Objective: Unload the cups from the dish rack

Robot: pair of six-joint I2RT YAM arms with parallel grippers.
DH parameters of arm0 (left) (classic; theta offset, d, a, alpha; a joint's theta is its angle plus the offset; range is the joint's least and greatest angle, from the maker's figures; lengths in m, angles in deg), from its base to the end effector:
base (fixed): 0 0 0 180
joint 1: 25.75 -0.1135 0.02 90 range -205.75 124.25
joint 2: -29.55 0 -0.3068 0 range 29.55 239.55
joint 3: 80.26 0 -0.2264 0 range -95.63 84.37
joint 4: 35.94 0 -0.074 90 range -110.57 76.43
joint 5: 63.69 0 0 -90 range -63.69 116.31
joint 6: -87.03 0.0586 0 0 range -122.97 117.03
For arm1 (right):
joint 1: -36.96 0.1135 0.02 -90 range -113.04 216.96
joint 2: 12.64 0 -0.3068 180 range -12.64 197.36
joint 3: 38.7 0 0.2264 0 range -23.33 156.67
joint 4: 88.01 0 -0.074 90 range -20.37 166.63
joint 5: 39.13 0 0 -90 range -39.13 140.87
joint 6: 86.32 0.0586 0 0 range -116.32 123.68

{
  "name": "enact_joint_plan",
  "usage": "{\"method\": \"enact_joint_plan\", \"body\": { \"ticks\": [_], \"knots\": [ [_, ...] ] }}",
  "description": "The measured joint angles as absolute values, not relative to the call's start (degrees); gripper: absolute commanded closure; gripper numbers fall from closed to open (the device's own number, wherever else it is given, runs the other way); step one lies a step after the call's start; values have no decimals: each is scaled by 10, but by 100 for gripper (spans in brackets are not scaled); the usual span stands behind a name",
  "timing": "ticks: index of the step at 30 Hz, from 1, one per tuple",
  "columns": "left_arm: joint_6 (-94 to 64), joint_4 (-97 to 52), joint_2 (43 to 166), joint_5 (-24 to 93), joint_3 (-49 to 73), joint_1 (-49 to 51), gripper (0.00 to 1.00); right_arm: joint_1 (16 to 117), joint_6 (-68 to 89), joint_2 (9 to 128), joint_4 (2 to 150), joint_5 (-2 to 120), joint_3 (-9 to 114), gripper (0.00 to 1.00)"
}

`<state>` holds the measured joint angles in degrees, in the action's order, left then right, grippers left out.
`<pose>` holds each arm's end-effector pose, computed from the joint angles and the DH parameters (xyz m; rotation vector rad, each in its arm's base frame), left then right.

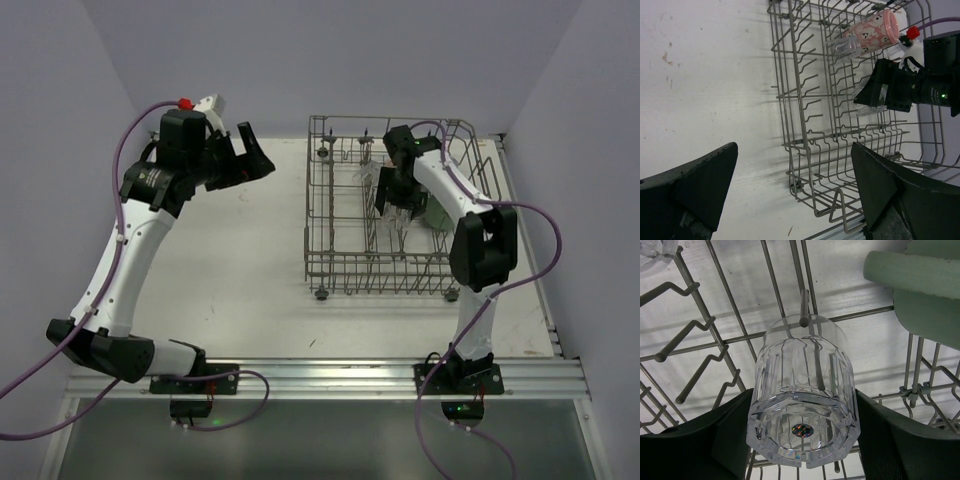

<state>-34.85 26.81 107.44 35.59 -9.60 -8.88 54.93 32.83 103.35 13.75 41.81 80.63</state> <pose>0.2474 -0.0849 0.4631 -0.1862 2.1760 -0.6676 0.3974 0.1192 0.2751 0.3060 2.8206 -0.0557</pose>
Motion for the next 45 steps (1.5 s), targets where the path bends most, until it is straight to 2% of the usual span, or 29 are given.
{"method": "enact_joint_plan", "body": {
  "ticks": [6,12,18,22,26,32,38,45],
  "knots": [
    [-349,337,1128,358,-165,-90,7,549,328,1033,112,418,838,100],
    [-354,364,1170,381,-204,-91,8,549,326,1030,73,418,893,100],
    [-367,345,1178,465,-226,-92,9,549,326,1000,47,432,956,100],
    [-400,245,1170,555,-187,-92,9,544,333,950,62,498,982,100],
    [-448,128,1154,641,-121,-92,8,524,363,887,101,623,968,100],
    [-511,-8,1138,710,-62,-92,9,513,418,850,160,772,948,100],
    [-588,-153,1118,758,-1,-92,15,514,526,832,302,914,826,100],
    [-639,-243,1117,784,11,-92,15,514,682,821,501,1006,718,100]
  ]
}}
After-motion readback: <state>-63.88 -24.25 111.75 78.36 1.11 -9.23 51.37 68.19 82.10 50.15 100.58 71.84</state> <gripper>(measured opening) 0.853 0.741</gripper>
